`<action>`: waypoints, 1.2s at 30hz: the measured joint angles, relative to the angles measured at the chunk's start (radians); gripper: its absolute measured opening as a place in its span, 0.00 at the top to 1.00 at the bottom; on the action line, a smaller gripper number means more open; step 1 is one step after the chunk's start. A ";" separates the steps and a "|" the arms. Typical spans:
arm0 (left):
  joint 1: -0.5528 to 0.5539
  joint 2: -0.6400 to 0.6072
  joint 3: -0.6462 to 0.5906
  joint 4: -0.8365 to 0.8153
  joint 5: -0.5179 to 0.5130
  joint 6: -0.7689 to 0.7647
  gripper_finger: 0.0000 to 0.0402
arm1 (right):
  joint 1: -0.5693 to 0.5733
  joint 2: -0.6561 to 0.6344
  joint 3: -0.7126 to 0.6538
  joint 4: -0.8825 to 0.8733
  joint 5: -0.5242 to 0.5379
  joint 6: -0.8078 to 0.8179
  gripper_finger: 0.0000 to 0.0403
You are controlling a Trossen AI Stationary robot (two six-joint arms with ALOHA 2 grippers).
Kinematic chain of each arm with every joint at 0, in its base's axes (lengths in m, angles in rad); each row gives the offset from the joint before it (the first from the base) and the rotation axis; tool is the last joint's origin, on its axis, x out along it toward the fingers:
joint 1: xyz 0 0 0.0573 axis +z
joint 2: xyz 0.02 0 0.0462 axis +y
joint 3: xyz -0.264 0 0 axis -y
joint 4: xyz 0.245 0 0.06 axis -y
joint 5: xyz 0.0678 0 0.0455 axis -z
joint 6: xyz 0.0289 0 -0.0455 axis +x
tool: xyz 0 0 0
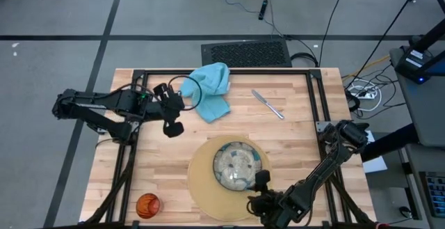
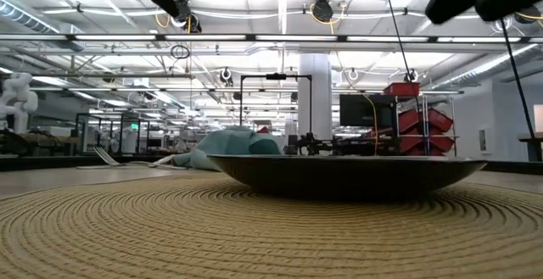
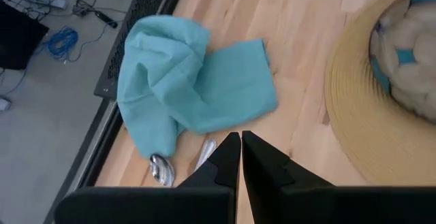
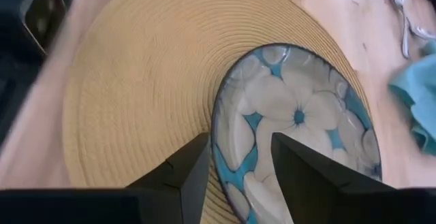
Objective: Set table place
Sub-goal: Put the pattern plate on the brown placemat, then move the brown cup to the top center of the table
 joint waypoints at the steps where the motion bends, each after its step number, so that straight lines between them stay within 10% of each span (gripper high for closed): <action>1: 0.014 0.000 0.000 0.018 0.018 0.009 1.00 | -0.001 -0.007 0.000 0.000 0.000 0.020 0.63; 11: 0.288 0.000 0.000 0.157 0.471 0.027 1.00 | -0.002 -0.041 0.000 -0.061 -0.008 0.148 0.63; 18: 0.362 0.000 0.000 -0.293 0.758 0.057 1.00 | -0.002 -0.041 0.000 -0.062 -0.030 0.151 0.63; 30: -0.118 -0.031 -0.050 -0.464 0.779 -0.258 1.00 | -0.009 -0.041 0.000 -0.063 -0.022 0.127 0.63; 36: -0.420 -0.030 -0.156 -0.222 0.753 -0.554 1.00 | -0.009 -0.041 0.000 -0.062 -0.003 0.117 0.63</action>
